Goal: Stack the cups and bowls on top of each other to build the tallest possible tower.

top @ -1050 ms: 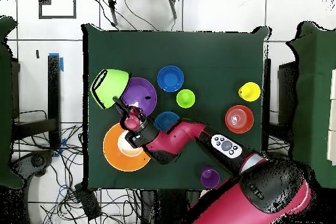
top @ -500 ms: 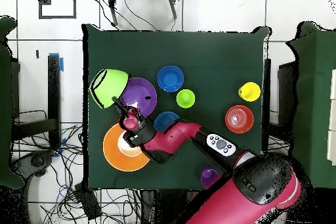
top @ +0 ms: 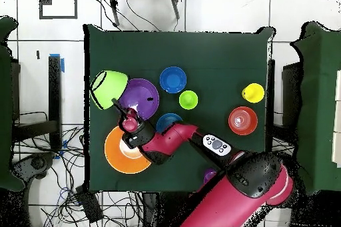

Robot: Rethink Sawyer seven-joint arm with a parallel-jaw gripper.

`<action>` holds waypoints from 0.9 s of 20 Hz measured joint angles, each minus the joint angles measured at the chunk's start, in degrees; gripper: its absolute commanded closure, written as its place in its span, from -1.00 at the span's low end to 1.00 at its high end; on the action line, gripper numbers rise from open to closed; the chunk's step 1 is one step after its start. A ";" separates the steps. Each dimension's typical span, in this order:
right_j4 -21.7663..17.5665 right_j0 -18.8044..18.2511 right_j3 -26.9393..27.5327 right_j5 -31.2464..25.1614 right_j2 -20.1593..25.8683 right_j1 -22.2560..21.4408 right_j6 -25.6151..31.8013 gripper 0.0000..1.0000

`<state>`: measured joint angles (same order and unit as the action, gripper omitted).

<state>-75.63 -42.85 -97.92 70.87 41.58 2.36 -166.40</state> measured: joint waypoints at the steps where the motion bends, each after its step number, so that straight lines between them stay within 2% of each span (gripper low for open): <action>1: -0.23 0.12 0.27 0.23 0.00 0.23 0.00 1.00; 18: -2.34 0.48 3.42 3.75 -2.20 0.77 0.00 1.00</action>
<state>-77.97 -42.37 -94.51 74.62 39.39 3.13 -166.40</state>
